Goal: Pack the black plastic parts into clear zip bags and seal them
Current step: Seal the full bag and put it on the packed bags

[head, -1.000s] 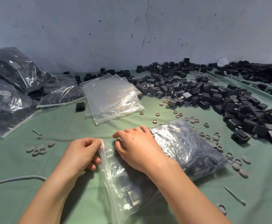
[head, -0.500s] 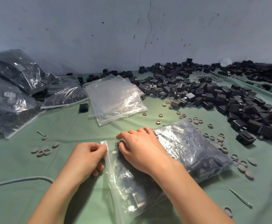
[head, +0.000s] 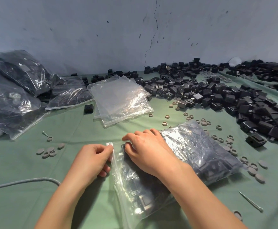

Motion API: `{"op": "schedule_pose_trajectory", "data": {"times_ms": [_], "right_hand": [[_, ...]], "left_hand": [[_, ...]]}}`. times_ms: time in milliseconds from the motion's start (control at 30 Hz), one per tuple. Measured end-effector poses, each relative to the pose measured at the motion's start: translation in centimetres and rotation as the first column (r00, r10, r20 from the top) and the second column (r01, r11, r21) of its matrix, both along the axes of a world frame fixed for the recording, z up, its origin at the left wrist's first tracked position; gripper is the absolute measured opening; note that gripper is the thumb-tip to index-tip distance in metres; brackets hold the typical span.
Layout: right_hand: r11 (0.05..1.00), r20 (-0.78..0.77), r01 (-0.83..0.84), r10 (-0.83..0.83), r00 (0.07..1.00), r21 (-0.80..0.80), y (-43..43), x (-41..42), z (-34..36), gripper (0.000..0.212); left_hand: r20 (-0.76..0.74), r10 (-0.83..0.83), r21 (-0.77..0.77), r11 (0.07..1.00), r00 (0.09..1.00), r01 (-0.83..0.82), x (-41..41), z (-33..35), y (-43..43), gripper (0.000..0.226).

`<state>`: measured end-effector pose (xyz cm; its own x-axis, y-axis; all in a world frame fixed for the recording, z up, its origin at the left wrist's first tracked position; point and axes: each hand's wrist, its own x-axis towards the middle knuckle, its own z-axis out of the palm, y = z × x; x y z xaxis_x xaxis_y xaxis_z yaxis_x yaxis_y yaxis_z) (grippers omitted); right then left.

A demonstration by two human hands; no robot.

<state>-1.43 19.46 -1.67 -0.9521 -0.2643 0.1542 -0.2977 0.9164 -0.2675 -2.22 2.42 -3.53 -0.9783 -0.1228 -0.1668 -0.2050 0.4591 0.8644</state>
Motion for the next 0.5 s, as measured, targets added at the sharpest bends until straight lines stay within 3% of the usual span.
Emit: {"op": "schedule_pose_trajectory", "data": {"times_ms": [500], "right_hand": [[1.000,-0.011,-0.005,0.005,1.000,0.008,-0.02,0.07,-0.05,0.038]], "left_hand": [[-0.065,-0.017,-0.064,0.998,0.998,0.013,0.37,0.06,0.12,0.041]]}}
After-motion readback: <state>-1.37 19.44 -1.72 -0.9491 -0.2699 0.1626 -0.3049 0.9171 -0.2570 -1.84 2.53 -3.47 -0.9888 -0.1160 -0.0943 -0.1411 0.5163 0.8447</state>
